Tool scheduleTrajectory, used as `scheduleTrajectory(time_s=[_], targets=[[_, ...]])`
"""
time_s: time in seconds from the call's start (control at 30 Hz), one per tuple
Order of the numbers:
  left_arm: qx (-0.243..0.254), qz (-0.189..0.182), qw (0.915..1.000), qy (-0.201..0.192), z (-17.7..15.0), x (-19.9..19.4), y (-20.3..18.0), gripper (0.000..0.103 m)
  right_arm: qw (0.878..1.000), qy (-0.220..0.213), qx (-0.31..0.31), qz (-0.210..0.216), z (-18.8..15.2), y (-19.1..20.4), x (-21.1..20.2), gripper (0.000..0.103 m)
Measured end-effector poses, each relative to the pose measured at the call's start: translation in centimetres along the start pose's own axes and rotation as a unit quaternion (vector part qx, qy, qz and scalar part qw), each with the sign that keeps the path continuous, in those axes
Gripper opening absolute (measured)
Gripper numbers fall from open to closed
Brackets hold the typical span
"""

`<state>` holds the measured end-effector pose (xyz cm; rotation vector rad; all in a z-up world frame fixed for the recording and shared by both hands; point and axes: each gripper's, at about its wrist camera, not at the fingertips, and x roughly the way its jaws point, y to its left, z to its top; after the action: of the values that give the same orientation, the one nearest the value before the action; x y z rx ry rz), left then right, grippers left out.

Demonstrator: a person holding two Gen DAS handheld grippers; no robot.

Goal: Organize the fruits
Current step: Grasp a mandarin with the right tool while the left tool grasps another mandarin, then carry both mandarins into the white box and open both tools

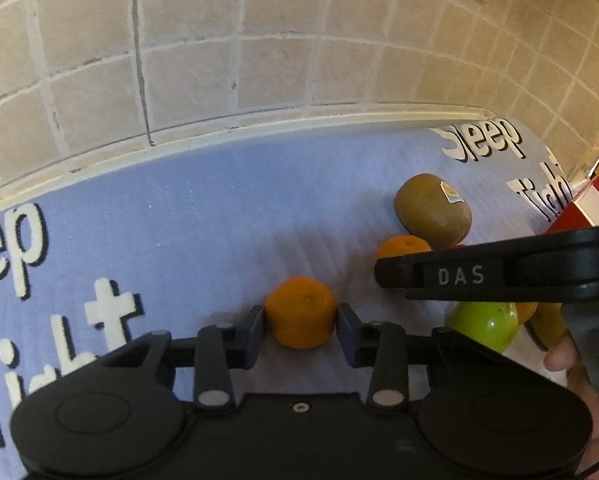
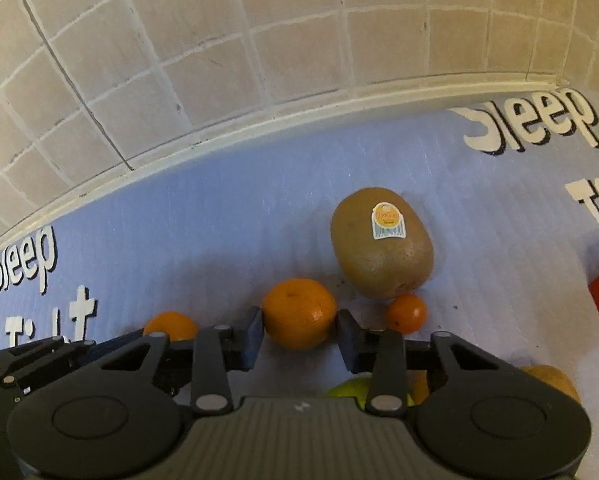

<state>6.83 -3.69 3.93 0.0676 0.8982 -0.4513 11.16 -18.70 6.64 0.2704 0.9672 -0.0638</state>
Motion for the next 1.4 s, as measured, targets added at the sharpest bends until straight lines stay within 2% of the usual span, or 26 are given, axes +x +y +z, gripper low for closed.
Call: scheduleTrajectory(time_s=[0.2, 0.3, 0.43, 0.53, 0.63, 0.73, 0.83, 0.87, 0.93, 1.03, 1.13, 1.23, 1.3, 1.4], targets=[[0.016, 0.004, 0.9992, -0.036, 1.1, -3.1, -0.9, 0.045, 0.999, -0.043, 0.014, 0.006, 0.7, -0.7, -2.9, 0.041], [0.036, 0.002, 0.9973, -0.063, 2.4, -5.1, -2.2, 0.045, 0.997, -0.077, 0.029, 0.012, 1.3, -1.6, -5.8, 0.041], [0.089, -0.012, 0.9899, -0.110, 4.9, -8.1, -6.0, 0.045, 0.988, -0.140, 0.061, 0.005, 1.3, -4.6, -11.2, 0.041], [0.132, -0.045, 0.9804, -0.140, 7.2, -9.6, -10.2, 0.045, 0.979, -0.181, 0.093, -0.017, 0.7, -8.5, -15.0, 0.041], [0.167, -0.096, 0.9694, -0.152, 9.2, -9.9, -15.2, 0.045, 0.968, -0.207, 0.125, -0.062, -0.5, -13.5, -18.1, 0.041], [0.205, -0.151, 0.9563, -0.143, 9.6, -8.8, -20.8, 0.045, 0.958, -0.207, 0.168, -0.104, -2.2, -19.1, -19.7, 0.041], [0.248, -0.189, 0.9433, -0.113, 8.6, -6.7, -26.3, 0.045, 0.947, -0.192, 0.225, -0.130, -4.3, -24.8, -19.9, 0.041], [0.267, -0.203, 0.9366, -0.103, 7.9, -5.8, -28.2, 0.045, 0.942, -0.187, 0.241, -0.139, -5.1, -26.5, -20.0, 0.041], [0.301, -0.213, 0.9244, -0.098, 6.4, -4.6, -30.5, 0.046, 0.937, -0.170, 0.265, -0.154, -6.6, -29.4, -19.8, 0.041], [0.349, -0.216, 0.9063, -0.100, 4.4, -2.5, -33.5, 0.045, 0.930, -0.143, 0.307, -0.143, -8.4, -32.7, -18.4, 0.041], [0.347, -0.232, 0.9065, -0.063, 4.1, 0.1, -35.4, 0.045, 0.925, -0.123, 0.332, -0.139, -9.7, -34.1, -16.7, 0.041], [0.349, -0.243, 0.9044, -0.032, 3.6, 2.4, -37.1, 0.045, 0.918, -0.112, 0.341, -0.167, -10.5, -35.2, -15.5, 0.041], [0.367, -0.242, 0.8981, -0.021, 2.9, 3.4, -38.3, 0.045, 0.914, -0.107, 0.349, -0.176, -11.1, -35.9, -15.1, 0.041], [0.387, -0.233, 0.8921, 0.000, 1.8, 4.6, -39.6, 0.045, 0.911, -0.098, 0.365, -0.166, -11.7, -37.1, -14.5, 0.041]])
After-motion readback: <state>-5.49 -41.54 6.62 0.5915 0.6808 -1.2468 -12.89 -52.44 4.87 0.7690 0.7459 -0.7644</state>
